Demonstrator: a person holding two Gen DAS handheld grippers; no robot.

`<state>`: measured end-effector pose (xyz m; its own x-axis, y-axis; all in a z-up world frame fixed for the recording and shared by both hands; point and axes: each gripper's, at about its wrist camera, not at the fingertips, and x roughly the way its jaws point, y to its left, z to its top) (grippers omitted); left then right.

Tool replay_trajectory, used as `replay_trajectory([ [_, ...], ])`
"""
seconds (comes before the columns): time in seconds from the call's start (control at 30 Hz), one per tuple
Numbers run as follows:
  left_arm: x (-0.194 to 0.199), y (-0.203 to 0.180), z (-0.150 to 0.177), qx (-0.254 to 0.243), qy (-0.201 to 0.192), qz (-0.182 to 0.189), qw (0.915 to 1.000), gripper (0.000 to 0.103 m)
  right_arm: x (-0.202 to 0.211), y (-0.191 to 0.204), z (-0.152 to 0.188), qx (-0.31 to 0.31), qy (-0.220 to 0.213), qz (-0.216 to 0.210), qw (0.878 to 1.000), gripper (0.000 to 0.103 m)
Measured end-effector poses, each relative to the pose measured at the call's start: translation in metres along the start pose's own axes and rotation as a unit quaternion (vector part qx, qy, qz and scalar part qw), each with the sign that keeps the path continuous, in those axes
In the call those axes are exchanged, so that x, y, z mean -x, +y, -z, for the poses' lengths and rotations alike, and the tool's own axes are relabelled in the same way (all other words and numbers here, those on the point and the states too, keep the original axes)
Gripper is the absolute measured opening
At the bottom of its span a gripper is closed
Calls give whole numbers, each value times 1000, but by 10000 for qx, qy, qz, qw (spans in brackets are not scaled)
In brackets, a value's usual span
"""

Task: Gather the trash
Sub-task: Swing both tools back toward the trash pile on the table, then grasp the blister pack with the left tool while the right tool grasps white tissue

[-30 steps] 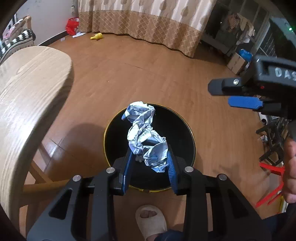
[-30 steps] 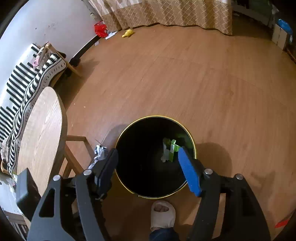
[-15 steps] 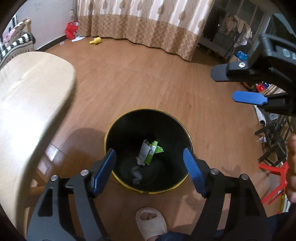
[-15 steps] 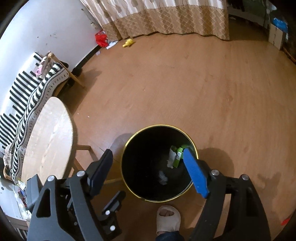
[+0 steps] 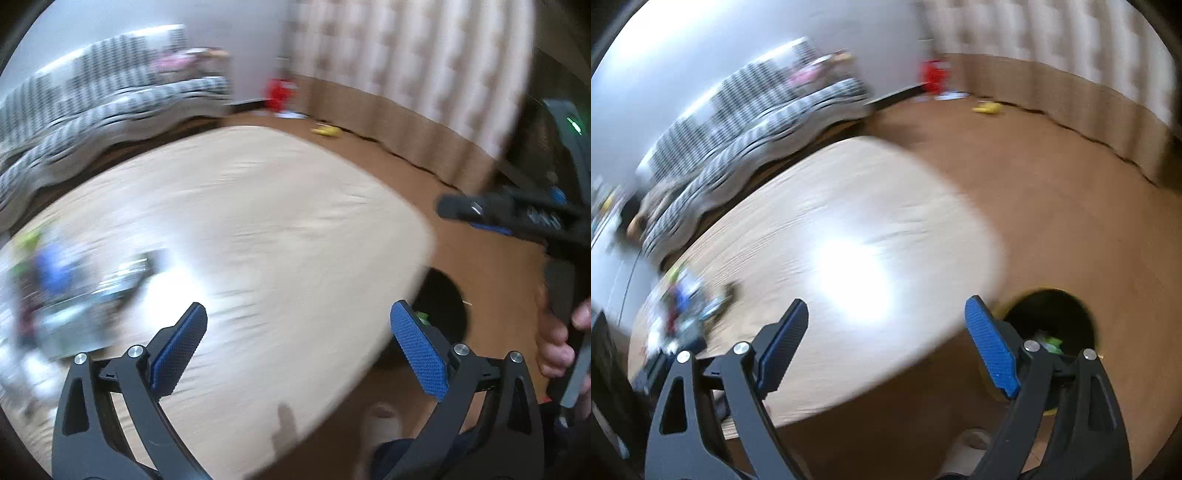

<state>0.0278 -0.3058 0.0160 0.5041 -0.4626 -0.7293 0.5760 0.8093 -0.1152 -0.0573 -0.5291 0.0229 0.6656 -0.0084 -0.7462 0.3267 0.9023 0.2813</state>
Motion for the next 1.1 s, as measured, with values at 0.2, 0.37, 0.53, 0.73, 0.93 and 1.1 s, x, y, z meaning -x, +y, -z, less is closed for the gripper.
replay_trajectory([
  [0.2,70,142,32,944,-279,-1127,9887,97,-38,141,10,1088,381,-734,9906,84],
  [0.37,109,235,73,1686,-322,-1791,9687,97,-62,233,29,1850,603,-1027,9755,84],
  [0.53,136,301,114,2193,-324,-2195,9501,97,-85,295,52,2336,795,-1200,9616,84],
  [0.73,145,361,141,2549,-152,-2414,9362,97,-112,353,84,2818,1068,-1350,9439,84],
  [0.93,121,374,131,2659,-127,-1998,9430,96,-134,383,110,3150,1311,-1395,9296,83],
  [1.1,92,381,120,2550,12,-2121,9434,96,-149,393,125,3352,1401,-1281,9228,78],
])
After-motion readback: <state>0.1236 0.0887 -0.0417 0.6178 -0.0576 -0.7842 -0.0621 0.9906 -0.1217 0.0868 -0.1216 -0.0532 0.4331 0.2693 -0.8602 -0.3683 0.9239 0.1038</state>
